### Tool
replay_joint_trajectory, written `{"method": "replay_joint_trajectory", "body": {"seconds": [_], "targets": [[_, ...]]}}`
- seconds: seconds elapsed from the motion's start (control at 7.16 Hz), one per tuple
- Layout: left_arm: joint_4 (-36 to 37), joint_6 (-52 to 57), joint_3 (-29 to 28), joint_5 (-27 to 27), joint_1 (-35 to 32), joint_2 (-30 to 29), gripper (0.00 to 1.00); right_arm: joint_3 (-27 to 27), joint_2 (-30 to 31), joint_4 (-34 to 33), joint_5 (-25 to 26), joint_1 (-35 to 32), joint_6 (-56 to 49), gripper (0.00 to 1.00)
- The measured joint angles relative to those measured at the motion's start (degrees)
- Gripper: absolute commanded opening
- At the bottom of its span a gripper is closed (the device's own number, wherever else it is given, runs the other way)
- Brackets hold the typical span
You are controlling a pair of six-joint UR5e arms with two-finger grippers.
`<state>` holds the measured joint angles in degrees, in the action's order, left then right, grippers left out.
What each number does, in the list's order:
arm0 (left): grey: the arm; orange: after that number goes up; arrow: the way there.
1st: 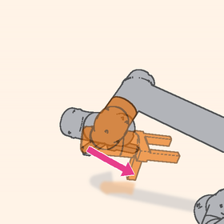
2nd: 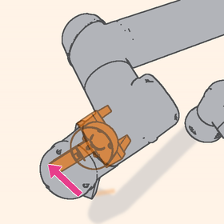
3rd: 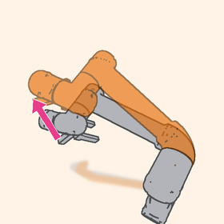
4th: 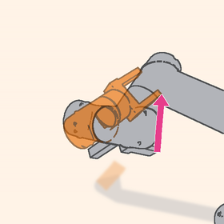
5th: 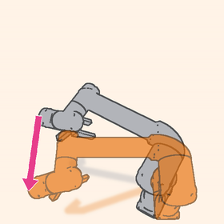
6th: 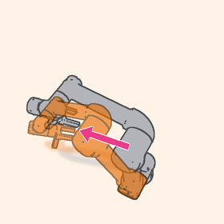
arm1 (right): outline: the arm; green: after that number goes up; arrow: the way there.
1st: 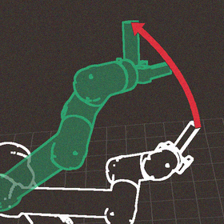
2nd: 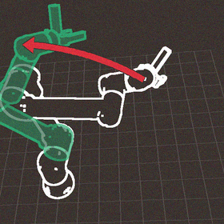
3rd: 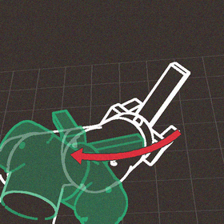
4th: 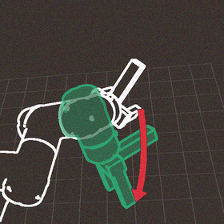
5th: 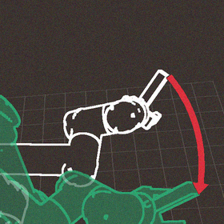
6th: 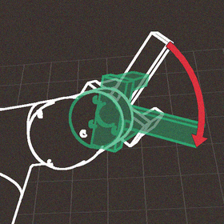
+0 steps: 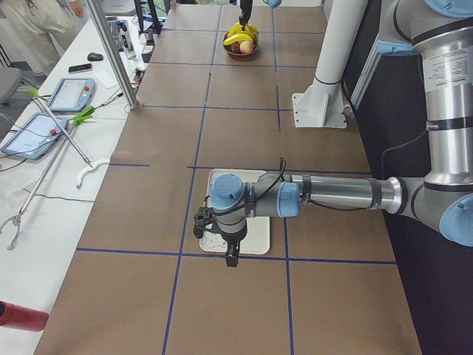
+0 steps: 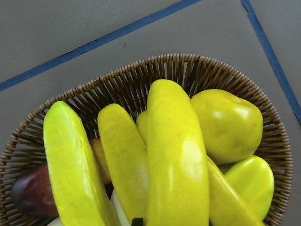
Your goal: Transfer all bananas from basket to plate
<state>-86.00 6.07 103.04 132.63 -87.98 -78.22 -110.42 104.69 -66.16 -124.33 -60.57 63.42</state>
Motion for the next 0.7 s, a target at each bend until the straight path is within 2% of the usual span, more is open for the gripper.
{"method": "replay_joint_trajectory", "body": {"seconds": [0.14, 0.42, 0.7], "targets": [[0.0, 0.0, 0.0, 0.0, 0.0, 0.0, 1.0, -0.2, -0.3, 0.0, 0.5, 0.2, -0.2, 0.01], [0.0, -0.1, 0.0, 0.0, 0.0, 0.0, 1.0, -2.2, -0.6, 0.1, 0.9, -0.4, -1.4, 0.0], [-0.1, -0.1, 0.1, 0.0, 0.0, -0.2, 1.0, -4.9, -0.6, 0.0, 0.8, -3.5, -9.8, 0.02]]}}
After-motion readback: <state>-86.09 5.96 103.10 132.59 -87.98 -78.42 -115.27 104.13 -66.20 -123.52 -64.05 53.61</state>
